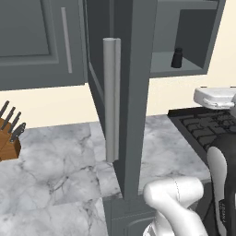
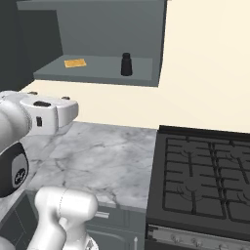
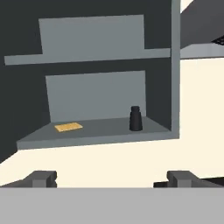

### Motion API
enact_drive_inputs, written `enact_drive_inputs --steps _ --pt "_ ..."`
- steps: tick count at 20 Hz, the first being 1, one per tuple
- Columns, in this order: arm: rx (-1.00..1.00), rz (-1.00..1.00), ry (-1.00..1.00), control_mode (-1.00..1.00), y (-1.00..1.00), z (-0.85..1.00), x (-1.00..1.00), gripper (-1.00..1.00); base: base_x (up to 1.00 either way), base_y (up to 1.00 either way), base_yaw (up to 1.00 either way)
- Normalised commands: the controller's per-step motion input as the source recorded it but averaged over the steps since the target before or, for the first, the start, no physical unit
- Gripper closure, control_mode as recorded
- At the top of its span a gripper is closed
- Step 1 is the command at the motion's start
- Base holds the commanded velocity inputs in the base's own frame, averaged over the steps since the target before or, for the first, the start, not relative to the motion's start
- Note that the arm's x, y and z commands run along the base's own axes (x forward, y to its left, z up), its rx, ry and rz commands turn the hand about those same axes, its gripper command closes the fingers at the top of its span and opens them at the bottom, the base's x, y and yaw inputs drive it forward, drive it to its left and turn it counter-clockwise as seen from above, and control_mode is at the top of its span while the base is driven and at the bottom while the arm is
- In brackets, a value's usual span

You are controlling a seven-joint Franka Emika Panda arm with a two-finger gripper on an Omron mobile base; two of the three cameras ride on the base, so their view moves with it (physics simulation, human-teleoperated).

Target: The dining table condiment station is running low on shaker. Refill the condiment station by opening the cabinet and taking the shaker from the cabinet and placing it on the dining table.

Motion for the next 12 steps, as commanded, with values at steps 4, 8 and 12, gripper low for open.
enact_drive_inputs --steps 4,8,12 --pt "0.02 -0.27 0.04 -1.00 -0.67 0.00 0.49 -1.00 0.00 0.00 0.00" --pt "0.00 -0.03 0.00 -1.00 -0.36 0.00 0.47 -1.00 0.00 0.00 0.00" --pt "0.00 0.00 0.02 -1.00 -0.20 -0.01 0.59 -1.00 0.00 0.00 0.00"
